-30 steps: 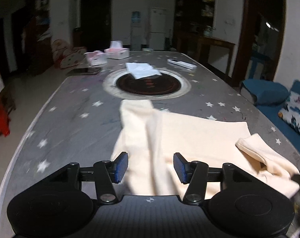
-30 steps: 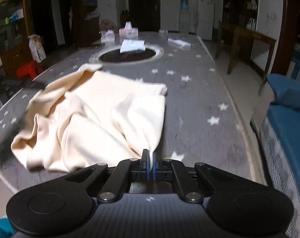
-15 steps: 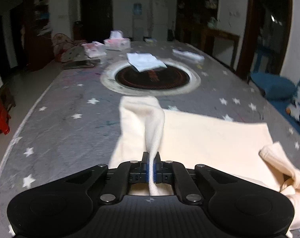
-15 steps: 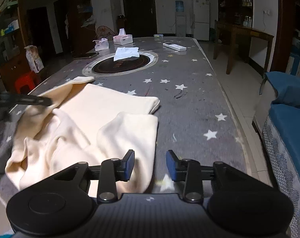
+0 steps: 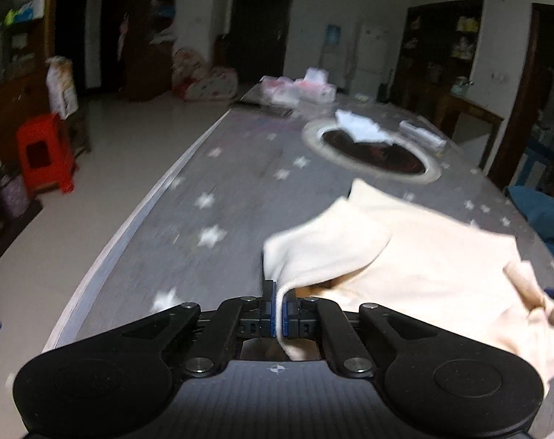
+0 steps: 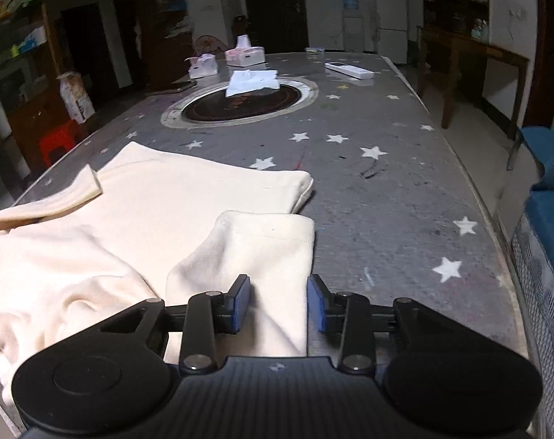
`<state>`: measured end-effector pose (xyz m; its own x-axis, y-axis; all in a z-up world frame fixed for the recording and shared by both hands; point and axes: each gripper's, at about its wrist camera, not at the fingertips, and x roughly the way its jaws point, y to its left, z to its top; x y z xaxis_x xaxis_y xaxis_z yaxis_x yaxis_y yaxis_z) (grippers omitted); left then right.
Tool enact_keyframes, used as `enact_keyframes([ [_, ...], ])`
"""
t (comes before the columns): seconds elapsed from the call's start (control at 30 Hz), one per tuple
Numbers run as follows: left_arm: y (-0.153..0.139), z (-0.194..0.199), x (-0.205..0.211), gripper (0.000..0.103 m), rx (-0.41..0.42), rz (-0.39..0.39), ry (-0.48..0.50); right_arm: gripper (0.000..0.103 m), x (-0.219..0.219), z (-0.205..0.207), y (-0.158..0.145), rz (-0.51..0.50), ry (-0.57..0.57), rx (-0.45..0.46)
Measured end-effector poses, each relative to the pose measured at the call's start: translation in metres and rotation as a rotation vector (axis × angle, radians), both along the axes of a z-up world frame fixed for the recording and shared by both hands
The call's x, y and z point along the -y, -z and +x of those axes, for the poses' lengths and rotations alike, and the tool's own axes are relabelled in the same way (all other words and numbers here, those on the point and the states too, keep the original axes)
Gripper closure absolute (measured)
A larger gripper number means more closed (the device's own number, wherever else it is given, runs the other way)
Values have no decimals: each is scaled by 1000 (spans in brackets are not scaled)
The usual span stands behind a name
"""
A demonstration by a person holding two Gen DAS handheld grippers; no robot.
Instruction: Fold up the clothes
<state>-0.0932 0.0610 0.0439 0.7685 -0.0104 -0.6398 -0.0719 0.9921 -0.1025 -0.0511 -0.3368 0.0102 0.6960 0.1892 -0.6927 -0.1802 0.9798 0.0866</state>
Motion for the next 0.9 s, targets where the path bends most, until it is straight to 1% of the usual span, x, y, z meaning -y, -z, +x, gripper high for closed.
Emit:
enact_keyframes([
  [0.03,4,-4,-3,99,-12,-6,-7,85,-3,-1,0,-20,-8,6],
  [0.07,7,-8,-5,99,-24,-15,-8,89,-5,-3,0,-31,-10,9],
  [0.1,10,-12,-7,99,-34,-24,-9,96,-6,-5,-1,-43,-11,13],
  [0.17,14,-17,-9,99,-55,-33,-6,98,-9,-9,-2,-68,-12,20],
  [0.23,16,-20,-9,98,-69,-17,-3,99,-7,-17,-2,-131,19,28],
  [0.27,17,-22,-10,95,-75,-12,-1,99,-6,-21,-3,-162,35,32],
  [0.3,18,-22,-10,94,-79,-9,0,99,-3,-25,-2,-189,64,31],
  [0.33,18,-23,-10,91,-83,-4,0,99,1,-29,-2,-215,92,30],
  [0.4,17,-21,-8,77,-89,12,-1,98,11,-35,-2,-228,128,16],
  [0.43,16,-21,-8,65,-89,19,-1,95,17,-38,-3,-228,144,7],
  [0.5,11,-18,-6,52,-76,29,5,92,26,-42,-10,-206,162,8],
  [0.57,4,-14,-3,51,-50,37,20,88,34,-43,-17,-179,172,17],
  [0.63,-3,-6,3,51,-27,48,41,88,36,-42,-27,-149,161,51],
  [0.73,-9,13,17,51,-7,66,84,88,29,-33,-39,-81,99,74],
  [0.8,-12,27,27,51,4,78,115,88,23,-23,-41,-28,40,56],
  [0.87,-15,41,37,51,12,89,145,88,15,-10,-39,27,-33,17],
  [0.9,-15,49,42,51,10,95,159,88,10,-3,-37,30,-55,0],
])
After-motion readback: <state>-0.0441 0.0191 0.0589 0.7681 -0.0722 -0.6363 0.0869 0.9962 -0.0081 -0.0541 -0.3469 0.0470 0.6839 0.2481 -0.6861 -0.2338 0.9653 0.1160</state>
